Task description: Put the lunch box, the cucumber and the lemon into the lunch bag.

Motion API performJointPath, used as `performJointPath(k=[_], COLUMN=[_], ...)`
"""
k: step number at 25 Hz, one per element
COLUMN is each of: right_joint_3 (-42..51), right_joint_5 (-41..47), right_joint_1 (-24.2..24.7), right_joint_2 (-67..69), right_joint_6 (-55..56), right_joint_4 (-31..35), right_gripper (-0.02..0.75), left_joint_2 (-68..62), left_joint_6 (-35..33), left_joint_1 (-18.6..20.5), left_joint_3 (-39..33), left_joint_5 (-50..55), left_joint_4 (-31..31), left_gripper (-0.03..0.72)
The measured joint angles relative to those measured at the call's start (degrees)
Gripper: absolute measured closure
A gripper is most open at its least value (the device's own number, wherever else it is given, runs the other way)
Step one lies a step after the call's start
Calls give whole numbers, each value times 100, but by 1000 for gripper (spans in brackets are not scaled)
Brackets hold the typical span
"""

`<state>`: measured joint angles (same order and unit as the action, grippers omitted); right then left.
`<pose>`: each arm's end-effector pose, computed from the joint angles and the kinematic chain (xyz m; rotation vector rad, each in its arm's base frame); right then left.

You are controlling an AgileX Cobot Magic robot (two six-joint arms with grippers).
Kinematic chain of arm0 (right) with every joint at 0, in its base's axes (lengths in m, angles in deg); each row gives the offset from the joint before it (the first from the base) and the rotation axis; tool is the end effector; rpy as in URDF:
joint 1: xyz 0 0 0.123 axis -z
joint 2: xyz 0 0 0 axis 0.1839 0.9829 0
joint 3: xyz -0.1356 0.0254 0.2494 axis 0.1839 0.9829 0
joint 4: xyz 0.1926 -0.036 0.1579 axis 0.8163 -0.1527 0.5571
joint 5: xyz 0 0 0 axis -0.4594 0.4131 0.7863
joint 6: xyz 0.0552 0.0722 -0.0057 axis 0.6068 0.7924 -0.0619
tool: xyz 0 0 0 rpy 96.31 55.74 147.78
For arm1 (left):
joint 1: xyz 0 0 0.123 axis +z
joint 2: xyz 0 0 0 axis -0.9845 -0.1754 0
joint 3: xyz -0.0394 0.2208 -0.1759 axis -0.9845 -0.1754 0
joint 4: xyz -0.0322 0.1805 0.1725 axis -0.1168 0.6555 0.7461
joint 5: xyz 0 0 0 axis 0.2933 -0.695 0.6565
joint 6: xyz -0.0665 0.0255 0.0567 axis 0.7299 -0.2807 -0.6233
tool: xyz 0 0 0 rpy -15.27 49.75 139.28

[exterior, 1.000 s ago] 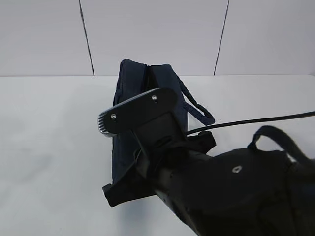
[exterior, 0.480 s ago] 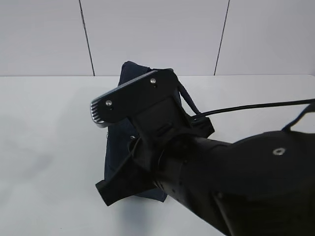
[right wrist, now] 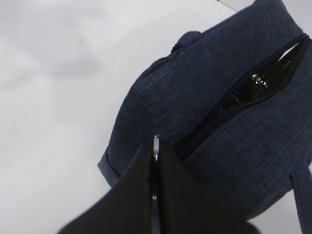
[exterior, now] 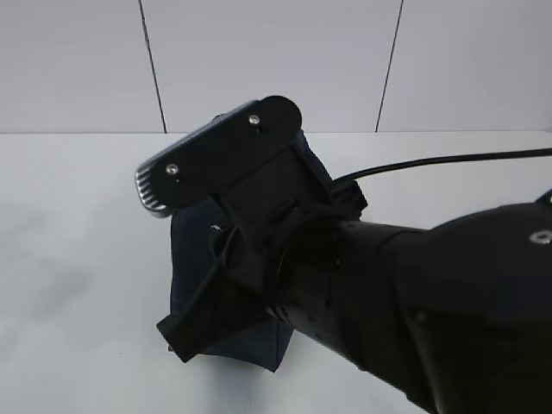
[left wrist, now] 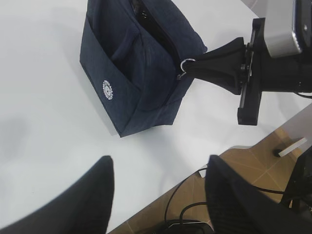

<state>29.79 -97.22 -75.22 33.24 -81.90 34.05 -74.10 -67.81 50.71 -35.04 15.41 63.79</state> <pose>0.1716 0.2688 0.2551 -0.8072 1.9911 0.2271 0.0461 -0.0512 0.3571 0.4981 2.1722 -0.6579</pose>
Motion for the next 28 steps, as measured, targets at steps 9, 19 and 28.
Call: performJointPath(k=[9,19,28], right_joint_3=[-234,-328,-363], right_joint_5=[82,1195,2277], right_joint_1=[217,846,1173], right_joint_2=[-10,-10,-10], right_joint_6=[-550,-587,-381], right_joint_4=[9,-13,-79], right_gripper=[730,730,730], left_joint_2=[0,0,0], left_joint_6=[0,0,0], left_joint_1=[0,0,0], left_joint_3=[0,0,0], left_joint_5=[-25,-106,-266], left_joint_4=[-12,-15,-25], left_gripper=[256,256,256])
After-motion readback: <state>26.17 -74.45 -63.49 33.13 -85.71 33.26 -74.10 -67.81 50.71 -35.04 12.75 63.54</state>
